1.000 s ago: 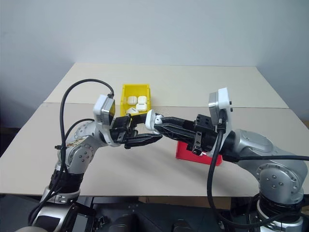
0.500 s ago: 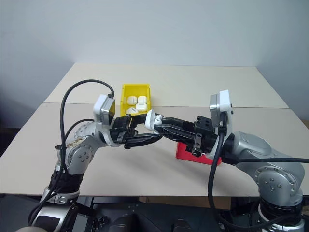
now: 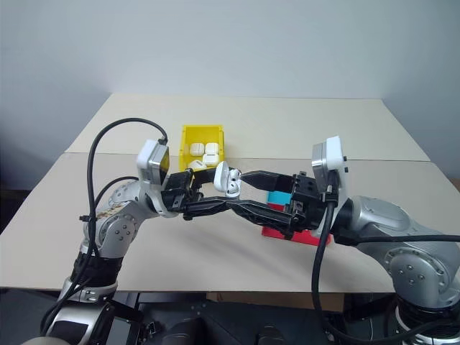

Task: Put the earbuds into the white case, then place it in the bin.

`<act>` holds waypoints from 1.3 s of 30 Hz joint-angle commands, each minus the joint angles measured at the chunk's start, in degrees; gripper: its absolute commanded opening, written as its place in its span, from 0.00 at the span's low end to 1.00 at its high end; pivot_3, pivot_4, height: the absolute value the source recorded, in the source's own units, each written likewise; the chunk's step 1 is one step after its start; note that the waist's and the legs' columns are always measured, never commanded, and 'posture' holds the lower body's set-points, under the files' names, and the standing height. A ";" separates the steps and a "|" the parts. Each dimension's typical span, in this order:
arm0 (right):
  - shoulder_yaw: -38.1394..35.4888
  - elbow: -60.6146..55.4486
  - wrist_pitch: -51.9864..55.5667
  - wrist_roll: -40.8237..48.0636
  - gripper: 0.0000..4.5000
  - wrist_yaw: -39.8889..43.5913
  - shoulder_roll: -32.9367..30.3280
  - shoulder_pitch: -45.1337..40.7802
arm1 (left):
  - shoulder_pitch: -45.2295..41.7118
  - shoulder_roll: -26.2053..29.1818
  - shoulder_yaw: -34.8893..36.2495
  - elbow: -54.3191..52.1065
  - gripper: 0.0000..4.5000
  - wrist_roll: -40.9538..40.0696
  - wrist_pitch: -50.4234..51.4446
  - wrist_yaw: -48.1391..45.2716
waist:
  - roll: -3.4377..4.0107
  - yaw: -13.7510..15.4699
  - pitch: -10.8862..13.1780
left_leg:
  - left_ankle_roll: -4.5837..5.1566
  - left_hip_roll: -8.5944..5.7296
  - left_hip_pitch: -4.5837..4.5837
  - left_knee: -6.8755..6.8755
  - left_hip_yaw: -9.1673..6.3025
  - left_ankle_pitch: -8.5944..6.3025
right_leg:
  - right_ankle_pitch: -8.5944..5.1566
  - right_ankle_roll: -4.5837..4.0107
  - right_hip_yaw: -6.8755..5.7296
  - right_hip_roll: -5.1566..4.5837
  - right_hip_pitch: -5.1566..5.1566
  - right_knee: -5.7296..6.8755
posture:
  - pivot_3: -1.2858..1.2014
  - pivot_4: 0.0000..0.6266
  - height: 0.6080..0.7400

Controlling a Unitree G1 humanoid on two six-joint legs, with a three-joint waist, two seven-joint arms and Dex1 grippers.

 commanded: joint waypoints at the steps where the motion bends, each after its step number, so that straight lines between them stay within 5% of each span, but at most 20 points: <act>1: -3.44 -0.48 -1.61 2.21 0.80 0.36 -1.56 0.65 | -0.89 -0.11 0.01 -0.13 0.62 0.28 -1.06 -0.67 | 0.00 -0.01 0.00 | 0.00 0.00 0.00 0.00 0.00 0.00 | 0.00 0.00 0.00 0.00 0.01 -0.01 | 0.52 0.24 1.00; 4: -4.01 -0.41 -1.87 2.65 0.67 1.01 -2.41 0.93 | -0.68 -0.07 -1.27 1.58 0.62 2.54 -2.58 -1.65 | 0.00 0.00 0.00 | 0.00 0.00 0.00 0.00 0.00 0.00 | 0.00 0.00 0.00 0.00 0.01 0.01 | 0.52 0.24 1.00; 13: 0.34 3.41 -0.15 -1.52 0.01 0.14 -6.08 -11.18 | -2.85 -4.88 -4.84 4.92 0.62 6.46 -5.50 -1.01 | 0.00 -0.03 0.00 | 0.00 0.00 0.01 0.00 0.00 0.00 | 0.00 0.00 0.01 0.01 -0.01 0.01 | 0.52 0.24 1.00; 24: 15.67 5.95 9.73 -9.36 0.01 6.00 -15.01 -30.76 | -3.59 -7.18 -5.38 5.26 0.62 7.75 -5.55 -0.22 | 0.00 -0.10 0.00 | 0.02 0.01 0.00 -0.02 0.05 -0.01 | 0.00 -0.01 0.05 -0.01 -0.06 -0.01 | 0.52 0.24 1.00; 39: 13.37 5.97 5.73 -19.78 0.01 15.44 -21.13 -24.86 | -1.27 -5.10 -2.98 2.06 0.62 6.98 -5.86 2.35 | 0.00 0.01 0.00 | 0.02 0.00 -0.02 0.00 0.06 -0.02 | 0.00 -0.01 0.06 -0.02 -0.08 -0.01 | 0.52 0.24 1.00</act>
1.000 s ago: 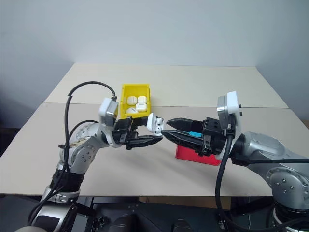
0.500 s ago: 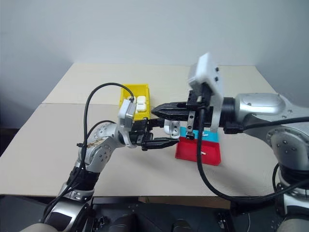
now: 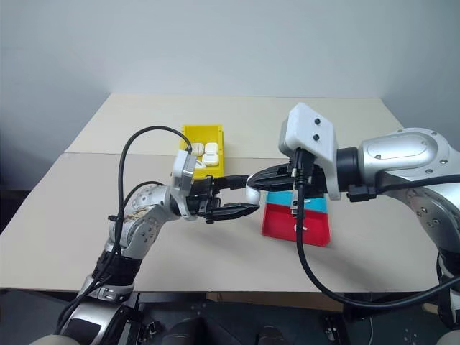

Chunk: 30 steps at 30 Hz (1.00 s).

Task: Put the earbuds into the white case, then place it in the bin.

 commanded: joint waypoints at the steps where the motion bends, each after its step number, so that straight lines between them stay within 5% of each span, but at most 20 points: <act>1: -2.27 -0.49 -0.97 -1.30 0.01 0.32 -0.39 1.27 | -0.36 0.00 2.01 -3.70 0.62 -1.65 -1.00 0.78 | 0.00 0.00 0.00 | 0.00 0.00 0.00 0.00 0.00 0.00 | 0.00 0.00 0.00 0.00 0.00 0.00 | 0.52 0.24 1.00; 7: -13.73 1.55 -1.09 2.59 0.01 -7.95 6.26 5.01 | 0.88 -0.02 4.87 -4.59 0.62 0.78 -2.05 8.43 | -0.02 0.01 0.01 | 0.00 0.00 0.00 0.03 0.00 0.00 | 0.00 0.00 0.01 0.00 0.01 0.03 | 0.52 0.24 1.00; 13: -19.23 -4.95 -0.94 3.09 0.01 -17.07 12.18 15.78 | -4.44 -5.81 12.27 4.15 0.62 10.98 -5.79 35.13 | -0.05 0.90 -0.01 | 0.02 -0.04 0.00 0.07 -0.04 -0.01 | 0.03 0.06 -0.01 -0.02 0.08 0.00 | 0.52 0.24 1.00; 20: -16.97 -9.39 0.00 4.85 0.01 -24.27 15.73 18.15 | -16.89 -5.30 13.04 30.56 0.62 22.75 -15.43 48.57 | -0.06 1.18 0.00 | 0.02 -0.08 0.00 0.06 -0.05 0.00 | 0.04 0.09 -0.03 -0.01 0.07 -0.01 | 0.52 0.24 1.00; 27: -16.25 -9.57 -0.10 6.03 0.01 -26.34 15.50 17.99 | -28.90 -5.94 13.55 57.74 0.62 26.71 -25.66 50.90 | -0.14 1.24 0.04 | 0.02 -0.12 -0.11 0.01 -0.05 -0.01 | 0.04 0.11 -0.07 -0.04 0.01 -0.09 | 0.52 0.24 1.00; 28: -16.14 -9.64 -0.14 6.08 0.00 -26.50 15.43 18.02 | -29.72 -5.93 13.61 59.95 0.78 26.68 -26.55 49.83 | -0.14 1.23 0.04 | 0.02 -0.12 -0.11 0.00 -0.05 -0.01 | 0.04 0.11 -0.07 -0.04 0.01 -0.09 | 0.52 0.24 1.00; 30: -16.01 -9.81 -0.31 6.21 0.00 -26.76 15.40 18.16 | -31.00 -5.91 13.43 63.53 0.91 27.50 -27.72 50.20 | -0.14 1.22 0.04 | 0.02 -0.12 -0.11 -0.01 -0.05 -0.01 | 0.03 0.11 -0.07 -0.04 0.00 -0.08 | 0.52 0.24 1.00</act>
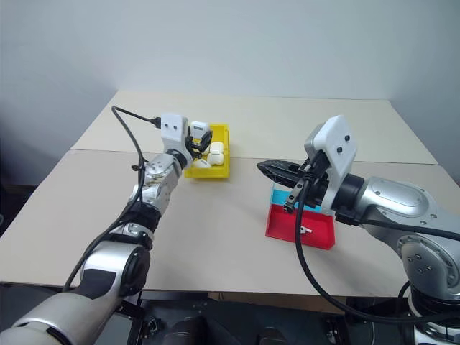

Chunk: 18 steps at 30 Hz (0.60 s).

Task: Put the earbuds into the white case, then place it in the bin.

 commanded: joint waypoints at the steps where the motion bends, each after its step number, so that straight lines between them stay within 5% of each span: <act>1: -0.56 -1.69 -0.80 0.65 0.00 -0.73 -0.50 -0.42 | -3.25 -0.07 0.26 4.63 0.98 1.13 -4.35 -0.27 | 0.00 -0.06 0.00 | 0.00 0.00 0.00 0.00 0.00 0.00 | 0.00 0.00 0.00 0.00 0.00 0.01 | 0.52 0.24 1.00; 8: -0.35 -2.17 -2.58 -0.02 0.00 -0.90 0.65 1.88 | 3.85 2.00 1.16 -8.82 0.99 -3.35 -5.72 -11.05 | 0.00 -0.35 0.00 | -0.01 0.00 0.00 -0.02 0.02 0.00 | 0.00 0.00 0.02 -0.01 -0.01 0.03 | 0.52 0.24 1.00; 13: 3.45 -1.29 -10.37 -8.59 0.00 2.26 2.10 7.38 | 19.70 8.67 -1.10 -38.98 0.99 -8.45 7.66 -20.33 | 0.02 -1.19 -0.01 | -0.04 0.05 0.04 -0.04 0.02 0.02 | 0.00 -0.01 0.03 0.01 -0.02 0.08 | 0.52 0.24 1.00; 18: 5.93 5.09 -17.45 -15.58 0.00 10.55 0.38 12.49 | 43.71 24.90 3.05 -76.73 0.99 -20.58 25.17 -28.63 | 0.03 -2.22 -0.01 | -0.06 0.15 0.07 -0.04 0.06 0.03 | 0.00 -0.02 0.09 0.03 -0.02 0.12 | 0.52 0.24 1.00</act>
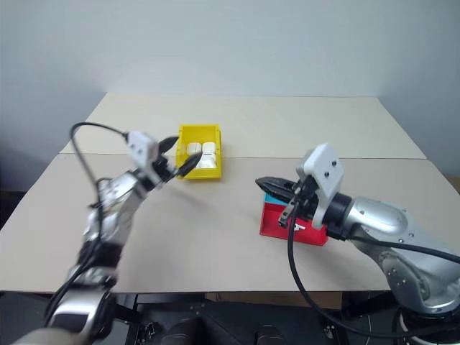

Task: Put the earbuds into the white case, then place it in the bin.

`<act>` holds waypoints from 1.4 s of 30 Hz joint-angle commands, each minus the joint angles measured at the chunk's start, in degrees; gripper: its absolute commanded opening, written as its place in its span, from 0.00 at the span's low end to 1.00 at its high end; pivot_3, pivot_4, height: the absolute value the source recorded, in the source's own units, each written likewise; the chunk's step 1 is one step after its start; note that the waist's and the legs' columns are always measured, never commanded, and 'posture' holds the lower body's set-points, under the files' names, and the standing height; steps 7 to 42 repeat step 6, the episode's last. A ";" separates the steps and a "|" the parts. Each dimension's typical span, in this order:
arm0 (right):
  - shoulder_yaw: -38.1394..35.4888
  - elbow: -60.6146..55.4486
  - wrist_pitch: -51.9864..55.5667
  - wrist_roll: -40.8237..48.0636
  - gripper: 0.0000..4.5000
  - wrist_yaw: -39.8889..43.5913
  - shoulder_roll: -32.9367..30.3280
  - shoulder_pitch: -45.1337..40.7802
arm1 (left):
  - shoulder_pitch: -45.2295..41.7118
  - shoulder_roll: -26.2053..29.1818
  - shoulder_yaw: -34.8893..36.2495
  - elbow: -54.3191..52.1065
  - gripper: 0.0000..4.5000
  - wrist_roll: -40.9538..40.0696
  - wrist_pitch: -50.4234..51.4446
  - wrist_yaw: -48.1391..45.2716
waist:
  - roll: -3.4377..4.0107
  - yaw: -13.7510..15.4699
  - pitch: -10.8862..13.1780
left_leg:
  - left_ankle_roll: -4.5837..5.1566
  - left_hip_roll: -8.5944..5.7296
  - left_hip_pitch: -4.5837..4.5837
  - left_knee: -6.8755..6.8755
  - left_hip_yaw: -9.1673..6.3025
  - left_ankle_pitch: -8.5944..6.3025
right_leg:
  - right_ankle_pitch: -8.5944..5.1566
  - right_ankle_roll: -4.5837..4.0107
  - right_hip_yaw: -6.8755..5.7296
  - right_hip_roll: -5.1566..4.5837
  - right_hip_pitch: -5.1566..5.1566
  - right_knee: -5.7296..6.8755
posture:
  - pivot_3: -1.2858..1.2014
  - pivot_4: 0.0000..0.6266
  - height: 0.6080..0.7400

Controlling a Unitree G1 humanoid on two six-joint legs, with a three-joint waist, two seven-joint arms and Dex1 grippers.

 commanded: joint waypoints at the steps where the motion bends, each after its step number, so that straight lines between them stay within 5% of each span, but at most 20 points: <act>1: -1.03 2.85 -4.97 -3.37 0.00 5.87 -2.45 1.29 | 9.04 8.13 4.97 -20.43 0.99 -7.76 8.38 -4.20 | 0.00 0.22 0.00 | -0.01 0.01 0.06 0.01 0.02 0.01 | 0.00 -0.01 -0.01 -0.01 0.03 0.02 | 0.52 0.24 1.00; 6: -2.10 4.60 -6.46 -4.26 0.00 12.00 -4.90 3.47 | 22.68 14.62 17.52 -33.29 0.99 -16.97 17.31 -2.61 | 0.00 1.16 -0.02 | 0.01 0.06 0.34 0.04 0.04 0.03 | 0.03 -0.10 -0.09 -0.03 0.23 -0.08 | 0.52 0.24 1.00; 42: -2.10 4.60 -6.46 -4.26 0.00 12.00 -4.90 3.47 | 22.68 14.62 17.52 -33.29 0.99 -16.97 17.31 -2.61 | 0.00 1.16 -0.02 | 0.01 0.06 0.34 0.04 0.04 0.03 | 0.03 -0.10 -0.09 -0.03 0.23 -0.08 | 0.52 0.24 1.00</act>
